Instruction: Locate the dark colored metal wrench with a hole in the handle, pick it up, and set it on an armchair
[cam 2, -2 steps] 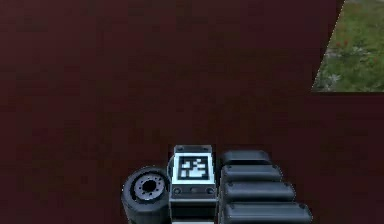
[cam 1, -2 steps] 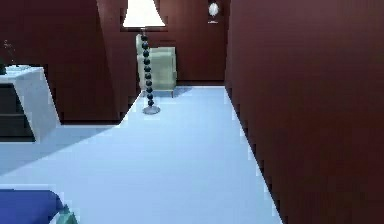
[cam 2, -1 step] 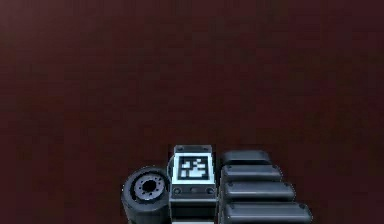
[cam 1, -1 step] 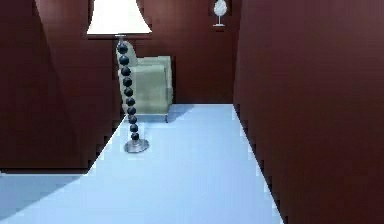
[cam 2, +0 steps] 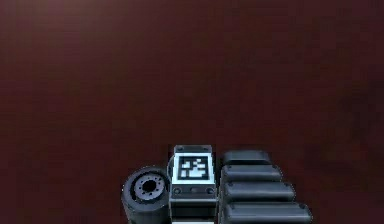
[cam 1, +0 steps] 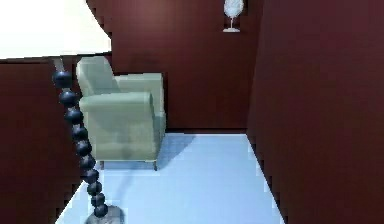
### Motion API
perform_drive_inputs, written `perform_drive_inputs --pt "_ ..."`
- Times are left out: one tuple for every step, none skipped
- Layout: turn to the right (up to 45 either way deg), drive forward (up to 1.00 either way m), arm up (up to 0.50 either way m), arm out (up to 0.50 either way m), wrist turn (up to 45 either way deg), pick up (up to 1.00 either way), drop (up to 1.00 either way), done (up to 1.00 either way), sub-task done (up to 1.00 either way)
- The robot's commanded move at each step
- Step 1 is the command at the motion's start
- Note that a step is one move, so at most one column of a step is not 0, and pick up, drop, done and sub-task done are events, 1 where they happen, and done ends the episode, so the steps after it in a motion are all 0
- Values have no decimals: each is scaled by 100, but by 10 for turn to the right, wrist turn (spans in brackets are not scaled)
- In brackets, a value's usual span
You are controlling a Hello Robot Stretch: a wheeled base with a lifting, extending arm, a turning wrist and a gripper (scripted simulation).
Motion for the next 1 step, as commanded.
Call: perform_drive_inputs --pt "0 100 0 0 0 0 0 0 0"
